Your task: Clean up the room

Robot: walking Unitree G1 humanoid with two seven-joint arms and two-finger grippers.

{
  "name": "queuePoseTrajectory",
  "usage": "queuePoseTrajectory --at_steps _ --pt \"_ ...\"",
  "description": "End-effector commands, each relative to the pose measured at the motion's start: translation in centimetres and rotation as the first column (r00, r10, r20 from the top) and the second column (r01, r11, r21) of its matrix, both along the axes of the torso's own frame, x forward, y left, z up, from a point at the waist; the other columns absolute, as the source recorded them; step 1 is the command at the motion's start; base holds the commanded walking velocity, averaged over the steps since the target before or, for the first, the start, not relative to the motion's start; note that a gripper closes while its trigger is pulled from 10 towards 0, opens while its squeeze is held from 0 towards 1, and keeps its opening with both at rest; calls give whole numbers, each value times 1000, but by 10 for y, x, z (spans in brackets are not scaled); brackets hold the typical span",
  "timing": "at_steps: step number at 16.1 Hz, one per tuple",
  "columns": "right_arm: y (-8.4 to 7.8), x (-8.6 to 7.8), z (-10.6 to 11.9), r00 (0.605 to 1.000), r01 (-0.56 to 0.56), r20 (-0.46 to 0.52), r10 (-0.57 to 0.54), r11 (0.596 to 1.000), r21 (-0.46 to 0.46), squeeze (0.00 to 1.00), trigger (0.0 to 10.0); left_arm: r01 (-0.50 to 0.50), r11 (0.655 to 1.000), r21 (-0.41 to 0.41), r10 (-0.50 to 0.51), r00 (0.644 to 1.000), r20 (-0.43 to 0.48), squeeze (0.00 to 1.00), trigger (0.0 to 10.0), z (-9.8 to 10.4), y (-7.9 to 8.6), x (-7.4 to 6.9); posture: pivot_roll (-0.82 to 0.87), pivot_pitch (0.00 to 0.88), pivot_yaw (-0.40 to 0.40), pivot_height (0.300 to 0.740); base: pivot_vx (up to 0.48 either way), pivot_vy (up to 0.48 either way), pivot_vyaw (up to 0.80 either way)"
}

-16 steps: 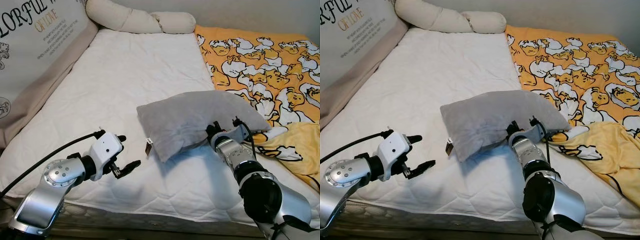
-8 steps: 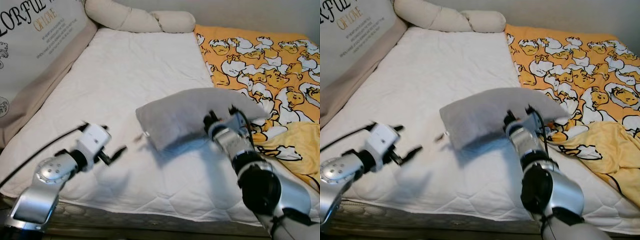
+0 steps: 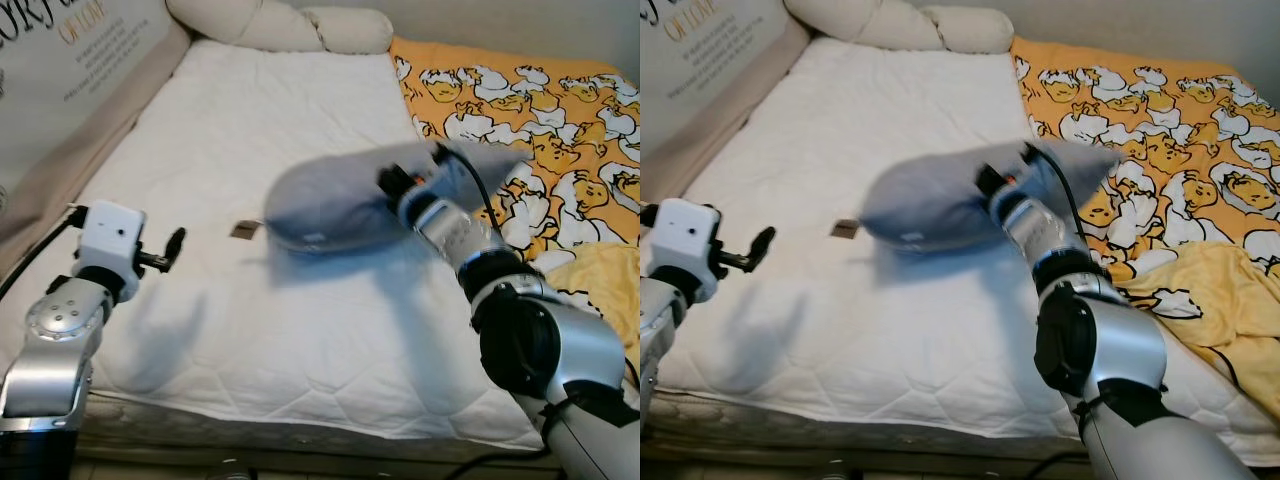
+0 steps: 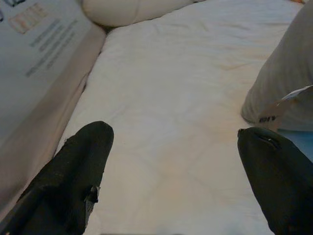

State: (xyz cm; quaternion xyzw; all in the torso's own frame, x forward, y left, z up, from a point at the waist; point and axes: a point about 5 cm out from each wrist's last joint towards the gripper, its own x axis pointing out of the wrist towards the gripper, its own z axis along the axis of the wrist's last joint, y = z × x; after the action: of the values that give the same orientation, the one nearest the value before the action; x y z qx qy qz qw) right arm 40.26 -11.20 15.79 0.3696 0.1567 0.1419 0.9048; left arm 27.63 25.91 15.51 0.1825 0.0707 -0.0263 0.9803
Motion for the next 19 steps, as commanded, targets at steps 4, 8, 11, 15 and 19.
queuePoseTrajectory --at_steps 4,8,11,15,19 --pt "-2 5 63 934 -272 268 235 955 114 0 0 -110 994 7 109 993 40 0 10000 10 22 0 122 0 -90 740 0 0 0" --pt "-48 -15 60 901 -396 307 307 872 288 0 0 -174 985 8 173 983 58 0 10000 14 37 -2 106 0 -77 740 0 0 0" --pt "-72 -37 -3 933 -355 141 332 912 204 0 0 -175 985 -11 175 983 58 0 10000 16 39 2 84 0 -56 740 0 0 0" --pt "-93 -76 -103 963 -188 -215 164 978 -94 0 0 6 994 -107 -15 996 -87 278 10000 -9 5 16 62 0 -32 740 0 0 0" --pt "-103 -90 -127 959 -63 -283 16 985 -158 0 0 246 911 -330 -334 911 -243 1000 10000 -49 -56 36 54 0 -29 740 0 0 0"
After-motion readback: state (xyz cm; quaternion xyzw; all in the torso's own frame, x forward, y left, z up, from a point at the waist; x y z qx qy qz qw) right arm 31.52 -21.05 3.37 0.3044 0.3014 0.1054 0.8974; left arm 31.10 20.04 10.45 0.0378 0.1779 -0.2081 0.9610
